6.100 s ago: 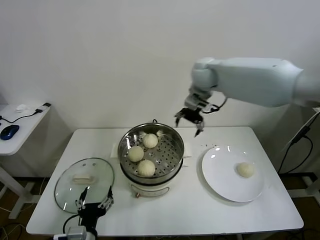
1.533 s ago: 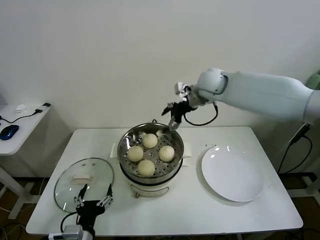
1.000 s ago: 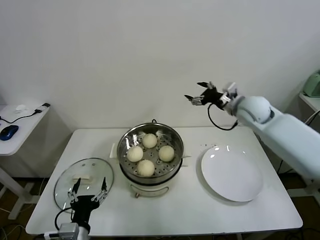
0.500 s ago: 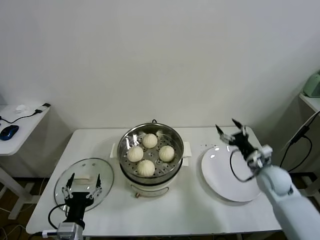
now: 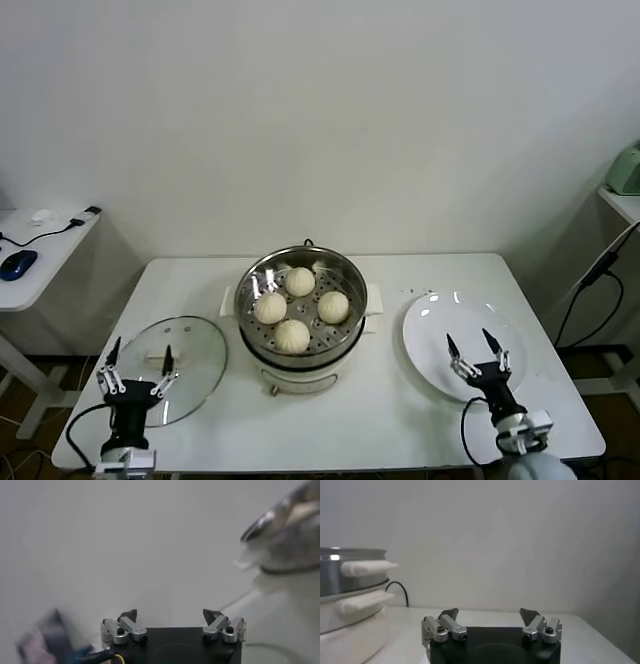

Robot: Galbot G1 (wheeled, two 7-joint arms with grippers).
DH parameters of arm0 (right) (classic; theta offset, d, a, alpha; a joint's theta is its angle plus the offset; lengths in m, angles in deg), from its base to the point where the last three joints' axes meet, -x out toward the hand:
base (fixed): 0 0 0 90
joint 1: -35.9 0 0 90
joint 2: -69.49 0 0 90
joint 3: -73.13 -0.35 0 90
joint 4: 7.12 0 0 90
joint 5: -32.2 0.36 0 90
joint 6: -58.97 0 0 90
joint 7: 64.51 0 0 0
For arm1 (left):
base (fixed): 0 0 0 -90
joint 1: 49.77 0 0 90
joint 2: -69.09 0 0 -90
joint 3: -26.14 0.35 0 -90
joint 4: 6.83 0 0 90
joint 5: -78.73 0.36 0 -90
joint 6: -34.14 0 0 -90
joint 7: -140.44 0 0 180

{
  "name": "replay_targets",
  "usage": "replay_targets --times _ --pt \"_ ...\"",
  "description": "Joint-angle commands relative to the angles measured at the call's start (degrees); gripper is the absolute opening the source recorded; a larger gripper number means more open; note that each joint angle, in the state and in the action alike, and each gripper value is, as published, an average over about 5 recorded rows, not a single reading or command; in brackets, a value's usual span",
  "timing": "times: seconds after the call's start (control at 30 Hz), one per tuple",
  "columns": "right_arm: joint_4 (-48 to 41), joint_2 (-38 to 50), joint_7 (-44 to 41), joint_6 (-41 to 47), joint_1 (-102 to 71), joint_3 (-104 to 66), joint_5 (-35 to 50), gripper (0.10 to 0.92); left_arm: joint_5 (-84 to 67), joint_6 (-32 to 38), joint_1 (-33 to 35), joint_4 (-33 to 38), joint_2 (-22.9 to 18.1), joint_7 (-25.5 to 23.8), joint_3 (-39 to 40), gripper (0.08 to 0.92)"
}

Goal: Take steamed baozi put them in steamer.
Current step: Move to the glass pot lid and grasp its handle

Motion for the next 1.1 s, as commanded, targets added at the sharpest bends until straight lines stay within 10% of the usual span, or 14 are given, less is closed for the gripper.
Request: replay_targets --times 0.03,0.23,1.1 --pt "0.53 -7.09 0.53 -3.51 -6.45 -2.05 -4.13 0.823 10.58 1.46 -0.27 -2.93 1.24 5.4 0.15 0.823" --pt "1.61 -7.97 0.99 -2.47 -6.44 -1.66 -5.14 0.823 36.88 7.41 -1.73 -14.93 6.48 14.61 -2.46 0.823" --pt "2.96 -7.91 0.71 -1.62 -8.1 -3.41 -4.78 0.823 42.18 -1.54 -17.21 -33.08 8.59 8.77 1.6 0.823"
